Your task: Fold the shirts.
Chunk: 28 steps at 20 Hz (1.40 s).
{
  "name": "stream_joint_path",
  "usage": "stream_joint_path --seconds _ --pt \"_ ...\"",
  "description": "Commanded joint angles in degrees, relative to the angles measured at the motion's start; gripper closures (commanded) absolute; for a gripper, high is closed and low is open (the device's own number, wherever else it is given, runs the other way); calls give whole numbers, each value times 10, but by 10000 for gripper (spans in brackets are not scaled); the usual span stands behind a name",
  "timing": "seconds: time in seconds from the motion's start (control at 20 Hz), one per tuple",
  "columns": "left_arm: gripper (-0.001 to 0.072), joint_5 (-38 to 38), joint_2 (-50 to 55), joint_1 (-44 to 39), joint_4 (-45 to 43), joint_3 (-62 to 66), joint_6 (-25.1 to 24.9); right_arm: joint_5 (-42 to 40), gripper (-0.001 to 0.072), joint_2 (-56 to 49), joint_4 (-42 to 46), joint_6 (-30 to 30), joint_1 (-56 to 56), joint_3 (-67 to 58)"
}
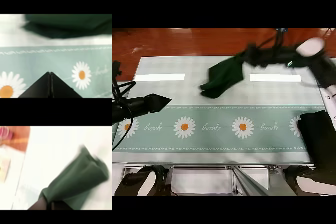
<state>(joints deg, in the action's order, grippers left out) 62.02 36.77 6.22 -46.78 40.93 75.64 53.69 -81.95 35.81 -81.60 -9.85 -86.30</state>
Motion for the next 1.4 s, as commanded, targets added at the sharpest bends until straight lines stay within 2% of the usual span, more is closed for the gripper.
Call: stream_joint_path --seconds 0.0,0.15,0.45,0.65,0.85,1.15,1.35 --pt "686 6 0 -16 14 0 -2 95 689 -1 64 -53 92 -139" --pt "686 6 0 -17 14 0 -2 170 689 6 63 -73 190 -183" --pt "686 0 0 -17 14 0 -2 292 689 49 79 -141 386 -187" --pt "686 -5 2 -17 14 0 -2 412 690 106 208 -165 461 -178" --pt "686 -41 3 -24 14 0 -7 513 690 193 353 -138 519 -78" --pt "686 -77 4 -53 14 -1 -17 522 690 315 521 -122 715 48" --pt "686 -105 5 -70 14 -1 -17 528 689 364 619 -132 744 138"
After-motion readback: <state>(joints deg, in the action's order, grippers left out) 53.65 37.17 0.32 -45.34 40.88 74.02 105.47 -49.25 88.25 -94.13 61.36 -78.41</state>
